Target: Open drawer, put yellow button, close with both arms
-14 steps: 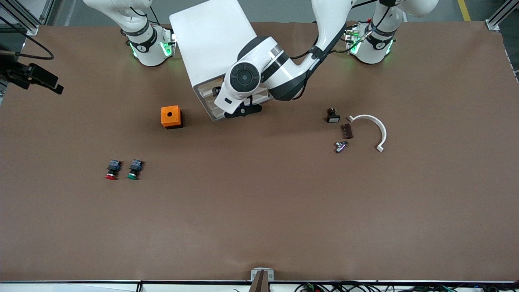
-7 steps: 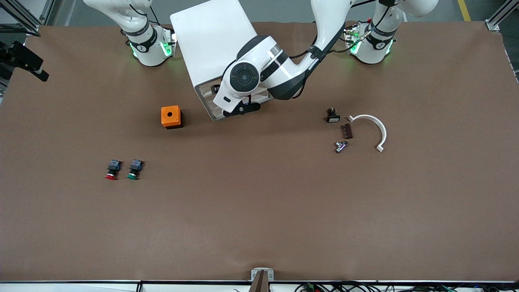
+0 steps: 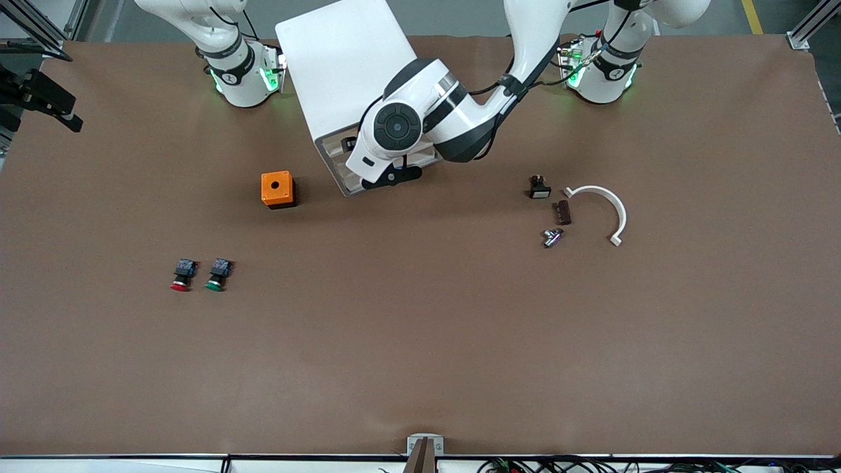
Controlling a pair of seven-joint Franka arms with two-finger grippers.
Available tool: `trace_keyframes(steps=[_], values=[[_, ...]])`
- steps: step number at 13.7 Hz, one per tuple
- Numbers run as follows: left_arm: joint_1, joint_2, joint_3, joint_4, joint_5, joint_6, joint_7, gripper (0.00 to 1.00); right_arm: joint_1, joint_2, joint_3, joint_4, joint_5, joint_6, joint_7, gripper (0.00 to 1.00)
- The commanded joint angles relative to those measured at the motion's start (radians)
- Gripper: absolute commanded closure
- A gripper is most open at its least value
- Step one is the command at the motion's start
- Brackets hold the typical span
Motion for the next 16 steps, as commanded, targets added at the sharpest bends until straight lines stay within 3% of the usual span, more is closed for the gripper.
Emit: trace_keyframes(steps=[1, 9, 16], values=[[-0.007, 0.001, -0.001, -0.006, -0.069, 0.003, 0.000, 0.00, 0.004, -0.025, 0.003, -0.026, -0.017, -0.023, -0.003, 0.00], [0.013, -0.008, 0.010, 0.000, -0.052, 0.003, 0.000, 0.00, 0.013, -0.030, 0.003, -0.022, 0.000, -0.049, 0.007, 0.00], [0.150, -0.072, 0.011, 0.002, -0.024, -0.005, -0.002, 0.00, 0.021, -0.027, -0.020, -0.017, 0.006, -0.055, -0.003, 0.00]])
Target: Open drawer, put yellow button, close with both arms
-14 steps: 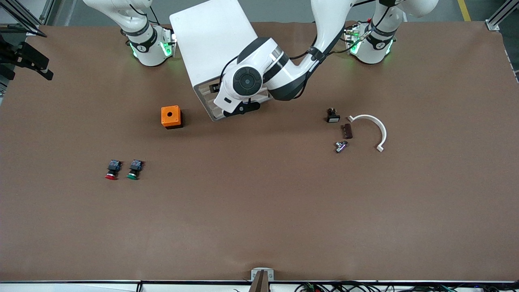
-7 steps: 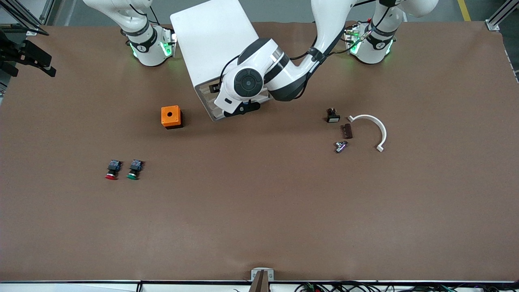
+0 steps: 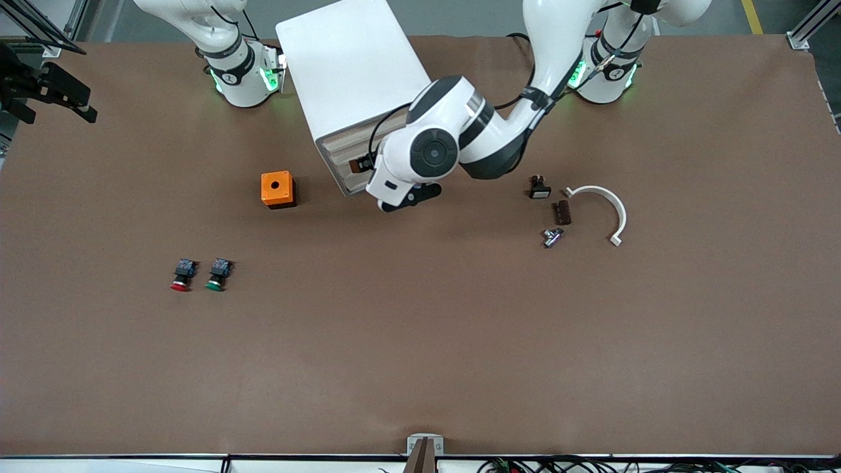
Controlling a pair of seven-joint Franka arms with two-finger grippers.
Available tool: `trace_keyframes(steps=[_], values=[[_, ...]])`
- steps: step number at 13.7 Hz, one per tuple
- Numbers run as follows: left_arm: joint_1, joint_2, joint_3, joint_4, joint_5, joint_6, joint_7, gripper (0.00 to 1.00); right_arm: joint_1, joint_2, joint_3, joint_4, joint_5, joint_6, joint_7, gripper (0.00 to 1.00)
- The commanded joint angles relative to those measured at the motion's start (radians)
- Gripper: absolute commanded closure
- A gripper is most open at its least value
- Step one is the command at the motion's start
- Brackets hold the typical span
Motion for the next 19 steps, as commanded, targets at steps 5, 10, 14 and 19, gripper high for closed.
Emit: trace_keyframes(steps=[5, 10, 14, 19], values=[[0.161, -0.097, -0.002, -0.017, 0.118, -0.143, -0.001, 0.00, -0.010, -0.018, -0.018, -0.002, 0.013, 0.007, 0.007, 0.00], [0.254, -0.117, -0.003, -0.017, 0.208, -0.181, 0.002, 0.00, -0.008, -0.018, -0.061, -0.004, 0.073, 0.002, 0.001, 0.00], [0.320, -0.123, -0.012, -0.012, 0.239, -0.194, 0.008, 0.00, -0.002, -0.020, -0.056, -0.002, 0.059, 0.006, -0.010, 0.00], [0.432, -0.143, -0.012, -0.012, 0.227, -0.192, 0.223, 0.00, 0.026, -0.024, -0.049, -0.008, 0.009, -0.002, -0.010, 0.00]])
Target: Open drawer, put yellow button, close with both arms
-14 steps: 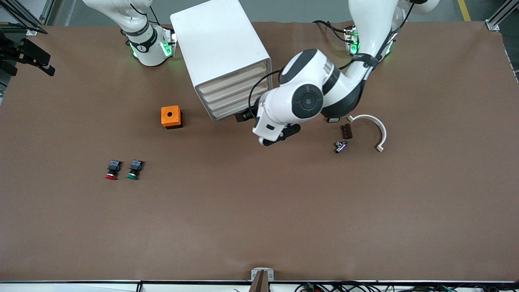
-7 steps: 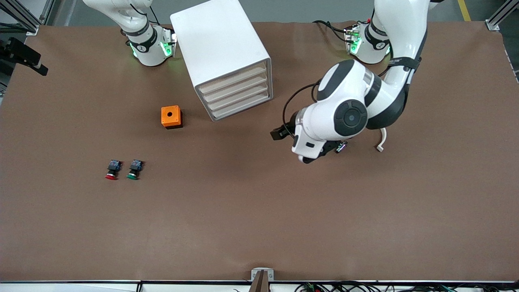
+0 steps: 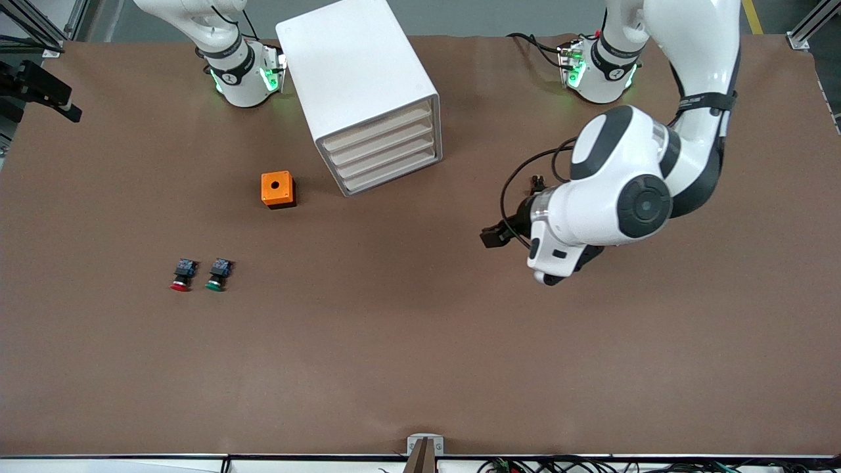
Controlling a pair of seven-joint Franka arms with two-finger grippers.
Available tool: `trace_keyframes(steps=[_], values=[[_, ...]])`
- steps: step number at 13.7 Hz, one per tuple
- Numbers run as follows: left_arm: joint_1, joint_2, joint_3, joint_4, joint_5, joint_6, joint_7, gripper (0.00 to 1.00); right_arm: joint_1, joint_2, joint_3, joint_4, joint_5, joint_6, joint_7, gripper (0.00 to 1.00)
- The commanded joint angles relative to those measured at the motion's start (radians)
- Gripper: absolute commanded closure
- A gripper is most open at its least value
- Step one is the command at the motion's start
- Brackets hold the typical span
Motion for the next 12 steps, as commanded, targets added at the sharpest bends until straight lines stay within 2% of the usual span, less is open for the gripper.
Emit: trace_keyframes(steps=[1, 7, 9, 10, 12], values=[[0.073, -0.021, -0.013, -0.013, 0.009, -0.013, 0.154, 0.00, 0.011, -0.020, 0.000, -0.011, -0.017, -0.006, -0.008, 0.00], [0.223, -0.153, -0.002, -0.021, 0.027, -0.208, 0.565, 0.00, 0.012, -0.022, 0.000, -0.014, -0.019, -0.015, -0.009, 0.00], [0.282, -0.214, -0.007, -0.048, 0.087, -0.298, 0.675, 0.00, 0.014, -0.022, 0.000, -0.012, -0.019, -0.015, -0.008, 0.00], [0.311, -0.269, -0.007, -0.102, 0.131, -0.309, 0.723, 0.00, 0.014, -0.022, 0.000, -0.012, -0.019, -0.015, -0.008, 0.00], [0.352, -0.410, -0.008, -0.267, 0.209, -0.276, 0.835, 0.00, 0.014, -0.022, 0.000, -0.014, -0.019, -0.015, -0.008, 0.00]])
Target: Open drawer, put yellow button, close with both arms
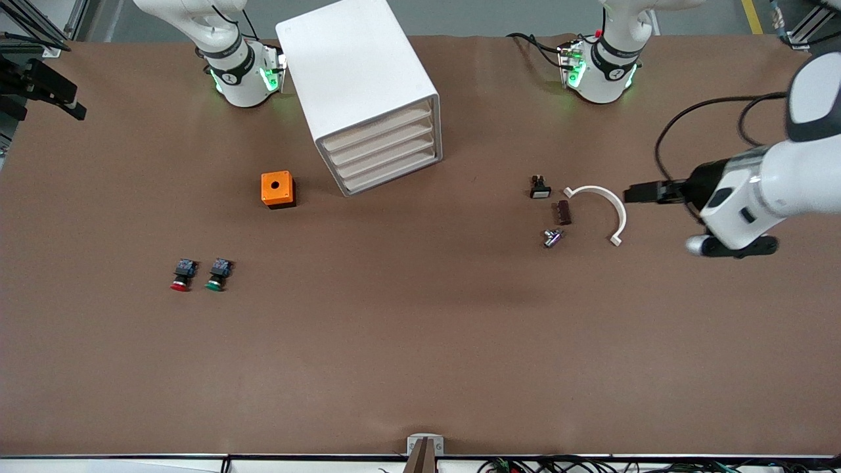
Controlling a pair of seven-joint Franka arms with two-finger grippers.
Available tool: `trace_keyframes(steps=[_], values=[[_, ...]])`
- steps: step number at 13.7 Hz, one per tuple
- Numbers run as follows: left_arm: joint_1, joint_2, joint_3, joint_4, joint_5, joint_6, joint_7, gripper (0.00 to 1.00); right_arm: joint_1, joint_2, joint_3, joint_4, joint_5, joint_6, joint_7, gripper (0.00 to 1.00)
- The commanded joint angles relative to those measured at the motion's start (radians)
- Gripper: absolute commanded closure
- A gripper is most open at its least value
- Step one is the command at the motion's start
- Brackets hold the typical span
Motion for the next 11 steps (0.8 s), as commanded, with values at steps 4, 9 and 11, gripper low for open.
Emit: trace_keyframes(steps=[4, 9, 11], values=[[0.148, -0.448, -0.009, -0.579, 0.074, 0.297, 0.216, 0.00, 0.007, -0.020, -0.001, -0.011, -0.015, -0.004, -0.007, 0.00], [0.148, -0.431, -0.011, -0.579, 0.117, 0.431, 0.214, 0.00, 0.019, -0.020, -0.001, -0.013, -0.015, -0.004, -0.007, 0.00], [0.148, -0.341, -0.011, -0.444, 0.118, 0.429, 0.204, 0.00, 0.021, -0.020, -0.001, -0.013, -0.015, -0.004, -0.007, 0.00]])
